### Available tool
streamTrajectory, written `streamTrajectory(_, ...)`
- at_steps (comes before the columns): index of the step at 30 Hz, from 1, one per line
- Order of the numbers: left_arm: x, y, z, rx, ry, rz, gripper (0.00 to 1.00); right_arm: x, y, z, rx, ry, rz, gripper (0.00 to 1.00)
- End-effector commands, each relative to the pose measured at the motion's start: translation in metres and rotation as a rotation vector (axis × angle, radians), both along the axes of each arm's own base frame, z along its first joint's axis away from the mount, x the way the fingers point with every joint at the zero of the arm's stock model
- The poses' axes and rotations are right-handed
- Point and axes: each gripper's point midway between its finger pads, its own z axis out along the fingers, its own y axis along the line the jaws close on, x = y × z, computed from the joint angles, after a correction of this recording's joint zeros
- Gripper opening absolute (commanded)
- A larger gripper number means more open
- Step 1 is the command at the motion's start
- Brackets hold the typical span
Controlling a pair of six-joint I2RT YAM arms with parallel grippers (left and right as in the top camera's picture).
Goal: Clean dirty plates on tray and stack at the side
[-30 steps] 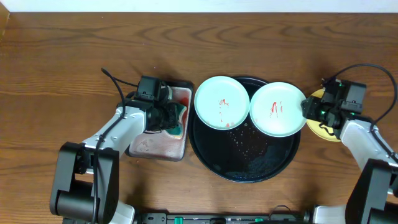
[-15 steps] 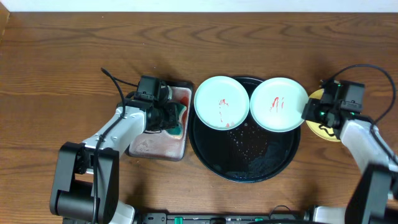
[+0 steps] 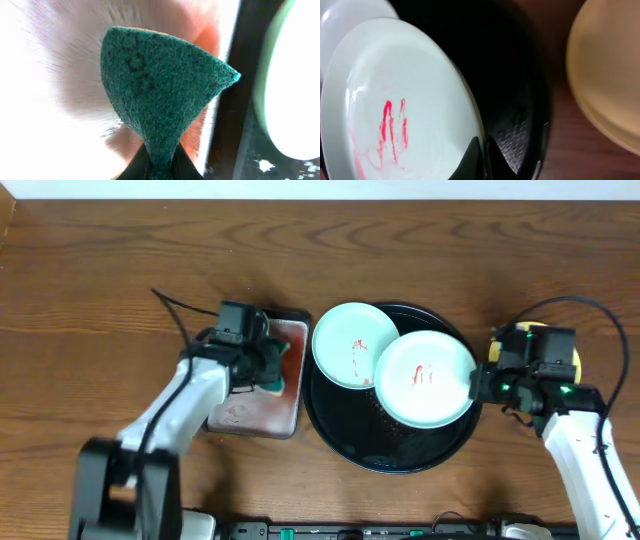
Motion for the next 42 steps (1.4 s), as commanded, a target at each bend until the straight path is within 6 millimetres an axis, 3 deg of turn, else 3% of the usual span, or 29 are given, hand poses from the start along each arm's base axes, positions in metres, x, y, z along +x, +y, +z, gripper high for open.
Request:
streamTrajectory(1,0.007,0.019,0.036,0.084,-0.131,0.035,0.07,-0.011,0.012,-0.013,0.013,0.035,0.043,0.01)
streamTrajectory(8,0.006,0.034,0.056,0.136,-0.190,0.105,0.07,-0.019,0.019,-0.023,0.013,0.055,0.067,0.01)
streamTrajectory(14,0.021,0.031,0.092,0.081,-0.332,0.145,0.07,-0.016,0.019,-0.023,0.012,0.035,0.070,0.01)
streamTrajectory(22,0.014,0.016,0.122,-0.110,-0.376,0.179,0.07,-0.015,0.021,-0.022,0.003,0.026,0.091,0.01)
streamTrajectory(29,0.015,0.011,0.130,-0.303,-0.403,0.131,0.07,-0.020,0.029,-0.026,-0.010,0.036,0.121,0.01)
streamTrajectory(33,0.008,-0.001,0.138,-0.471,-0.454,-0.031,0.07,-0.020,0.031,-0.027,-0.009,0.037,0.128,0.01)
streamTrajectory(42,-0.002,0.018,0.132,-0.553,-0.458,-0.068,0.07,-0.021,0.031,-0.027,-0.011,0.037,0.134,0.01)
